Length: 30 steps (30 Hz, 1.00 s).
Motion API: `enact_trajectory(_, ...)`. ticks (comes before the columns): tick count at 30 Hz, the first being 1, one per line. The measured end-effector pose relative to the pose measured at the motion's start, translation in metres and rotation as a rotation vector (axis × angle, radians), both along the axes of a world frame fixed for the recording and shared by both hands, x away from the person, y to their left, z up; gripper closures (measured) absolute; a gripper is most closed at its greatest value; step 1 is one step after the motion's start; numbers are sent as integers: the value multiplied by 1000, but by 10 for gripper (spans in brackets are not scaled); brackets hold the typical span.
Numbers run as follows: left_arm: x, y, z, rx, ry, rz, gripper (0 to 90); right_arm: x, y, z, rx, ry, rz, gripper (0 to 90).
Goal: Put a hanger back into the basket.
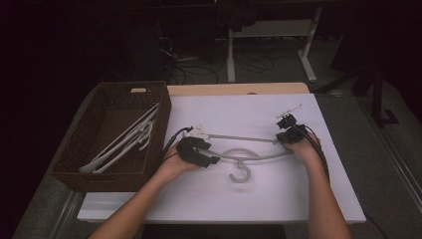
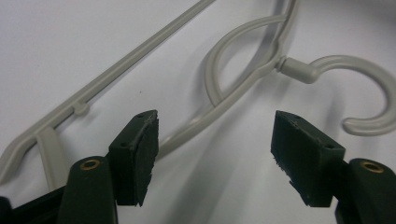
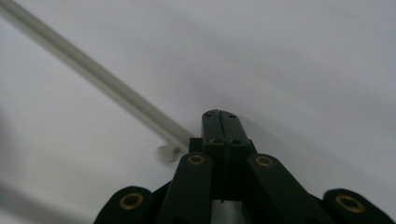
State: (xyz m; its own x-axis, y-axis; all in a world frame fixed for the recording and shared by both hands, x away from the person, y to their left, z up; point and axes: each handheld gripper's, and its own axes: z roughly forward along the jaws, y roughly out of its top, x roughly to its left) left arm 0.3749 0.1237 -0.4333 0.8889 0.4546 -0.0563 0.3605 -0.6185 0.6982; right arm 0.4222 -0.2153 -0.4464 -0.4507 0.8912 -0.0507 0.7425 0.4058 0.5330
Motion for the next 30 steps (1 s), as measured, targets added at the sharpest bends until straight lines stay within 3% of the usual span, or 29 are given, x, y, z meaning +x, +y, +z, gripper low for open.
enact_trajectory(2,2,-4,-2,31,-17,-10,349,2,3,-1,-34,13,-1,898)
enact_trajectory(7,4,-11,-9,92,-37,-45,373,2,-1,-2,-2,10,-2,898)
enact_trajectory(10,3,-11,-8,90,-36,-47,373,2,0,-1,-14,12,12,896)
enact_trajectory(12,1,-10,-7,80,-36,-47,373,1,-3,2,30,3,8,895)
enact_trajectory(16,2,-9,-7,74,-31,-49,367,-5,-7,15,62,-16,6,895)
enact_trajectory(20,1,-8,-6,58,-26,-46,366,-11,-6,15,40,16,14,895)
enact_trajectory(30,0,-5,-6,55,-19,-51,366,-15,-8,13,28,32,-7,895)
